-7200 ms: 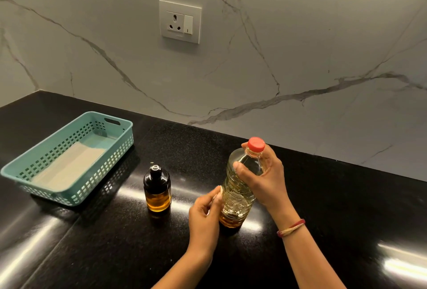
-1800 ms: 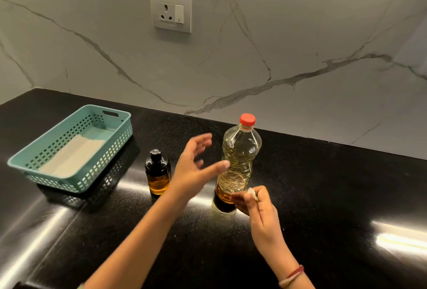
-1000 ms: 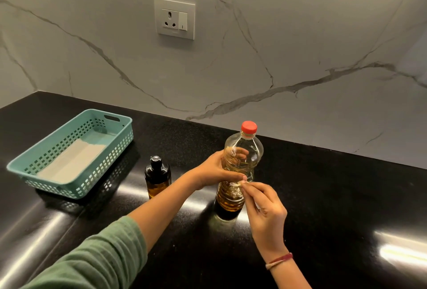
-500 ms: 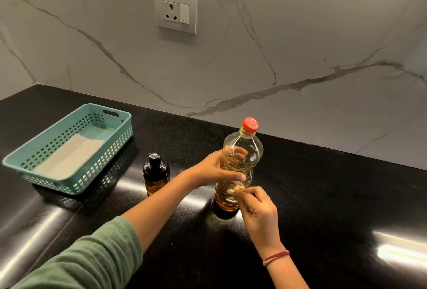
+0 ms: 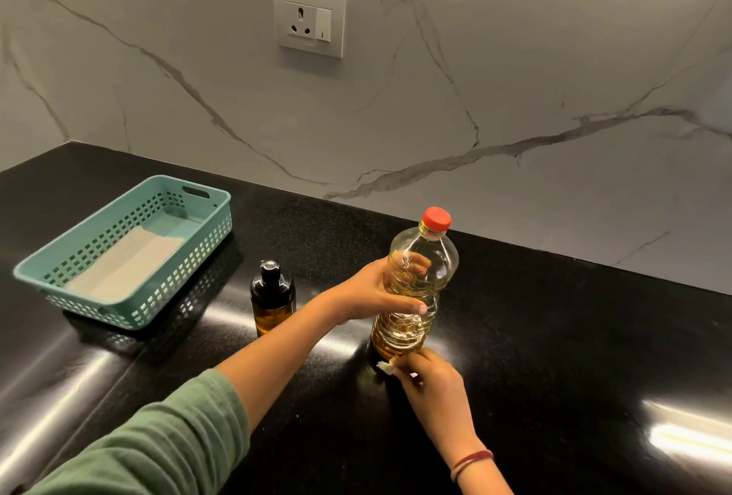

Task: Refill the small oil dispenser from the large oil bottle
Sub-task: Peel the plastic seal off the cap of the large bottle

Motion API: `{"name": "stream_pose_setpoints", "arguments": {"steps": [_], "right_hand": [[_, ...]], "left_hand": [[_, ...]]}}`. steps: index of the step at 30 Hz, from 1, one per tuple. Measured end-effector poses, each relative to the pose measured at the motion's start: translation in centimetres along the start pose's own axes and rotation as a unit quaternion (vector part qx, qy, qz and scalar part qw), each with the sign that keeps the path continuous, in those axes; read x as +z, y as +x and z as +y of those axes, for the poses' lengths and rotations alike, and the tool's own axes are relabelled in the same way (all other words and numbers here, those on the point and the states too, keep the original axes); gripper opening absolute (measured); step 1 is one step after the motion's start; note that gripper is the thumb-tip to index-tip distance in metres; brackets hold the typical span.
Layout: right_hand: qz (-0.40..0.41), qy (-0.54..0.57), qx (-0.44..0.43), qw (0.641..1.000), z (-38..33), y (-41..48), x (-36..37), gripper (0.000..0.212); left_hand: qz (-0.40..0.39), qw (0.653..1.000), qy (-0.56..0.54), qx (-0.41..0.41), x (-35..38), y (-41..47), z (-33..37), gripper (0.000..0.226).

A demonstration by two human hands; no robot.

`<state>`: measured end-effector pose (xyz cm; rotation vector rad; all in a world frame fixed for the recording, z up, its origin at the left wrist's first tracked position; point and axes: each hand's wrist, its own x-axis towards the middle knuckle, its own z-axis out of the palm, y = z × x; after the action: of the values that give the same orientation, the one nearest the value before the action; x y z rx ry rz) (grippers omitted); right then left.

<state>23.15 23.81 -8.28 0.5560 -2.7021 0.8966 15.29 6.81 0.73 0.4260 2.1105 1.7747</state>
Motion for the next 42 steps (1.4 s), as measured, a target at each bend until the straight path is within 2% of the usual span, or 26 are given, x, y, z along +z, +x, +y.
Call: {"name": "stream_pose_setpoints", "arguments": {"steps": [3, 6, 8, 12, 14, 16, 18, 20, 22, 23, 24, 26, 30, 39, 42], "right_hand": [[0.034, 0.101, 0.072, 0.992, 0.2, -0.3, -1.0, 0.018], [0.11, 0.219, 0.169, 0.955, 0.4, -0.4, -2.3, 0.019], [0.146, 0.251, 0.198, 0.936, -0.1, 0.2, -3.8, 0.017], [0.19, 0.321, 0.142, 0.917, -2.9, 3.0, -7.8, 0.014], [0.196, 0.368, 0.123, 0.9, -4.2, 4.8, -9.7, 0.019], [0.176, 0.385, 0.104, 0.9, -5.1, 6.7, -11.7, 0.028], [0.123, 0.365, 0.063, 0.921, -5.8, 8.9, -13.9, 0.035], [0.053, 0.3, 0.014, 0.952, -6.5, 11.2, -16.0, 0.035], [0.004, 0.157, -0.059, 0.986, -7.2, 13.1, -17.5, 0.028], [-0.013, 0.075, -0.098, 0.992, -7.4, 13.9, -18.0, 0.031], [-0.03, 0.014, -0.13, 0.991, -7.8, 14.6, -18.4, 0.043], [-0.088, -0.032, -0.156, 0.983, -8.6, 15.5, -18.9, 0.055], [-0.184, -0.086, -0.136, 0.97, -9.6, 16.6, -19.7, 0.052], [-0.217, -0.097, -0.127, 0.963, -11.1, 17.1, -21.0, 0.032], [-0.227, -0.104, -0.136, 0.959, -11.7, 17.5, -21.3, 0.033]], "left_hand": [[-0.002, 1.0, -0.001, -0.001, 0.0, 0.0, 0.0, 0.073], [-0.007, 1.0, -0.005, -0.007, -0.2, 0.0, -0.1, 0.071], [-0.005, 1.0, -0.007, -0.009, -0.2, 0.0, -0.2, 0.064], [-0.005, 1.0, -0.01, -0.007, -0.3, 0.0, -0.2, 0.058], [-0.004, 1.0, -0.015, -0.006, -0.2, 0.0, -0.3, 0.059], [-0.004, 1.0, -0.02, -0.001, -0.2, 0.0, -0.3, 0.058], [-0.003, 1.0, -0.02, 0.006, -0.2, 0.0, -0.3, 0.057], [-0.003, 1.0, -0.022, 0.009, -0.1, -0.1, -0.2, 0.06], [-0.004, 1.0, -0.021, 0.008, -0.1, -0.1, -0.1, 0.064], [-0.006, 1.0, -0.018, 0.005, -0.1, -0.1, 0.0, 0.067], [-0.007, 1.0, -0.016, 0.002, -0.1, -0.2, 0.0, 0.068], [-0.008, 1.0, -0.013, 0.0, -0.1, -0.2, 0.1, 0.066], [-0.008, 1.0, -0.019, 0.006, 0.0, -0.3, 0.3, 0.059], [-0.01, 1.0, -0.022, 0.009, -0.1, -0.3, 0.3, 0.059], [-0.009, 1.0, -0.023, 0.009, 0.0, -0.3, 0.3, 0.061]]}}
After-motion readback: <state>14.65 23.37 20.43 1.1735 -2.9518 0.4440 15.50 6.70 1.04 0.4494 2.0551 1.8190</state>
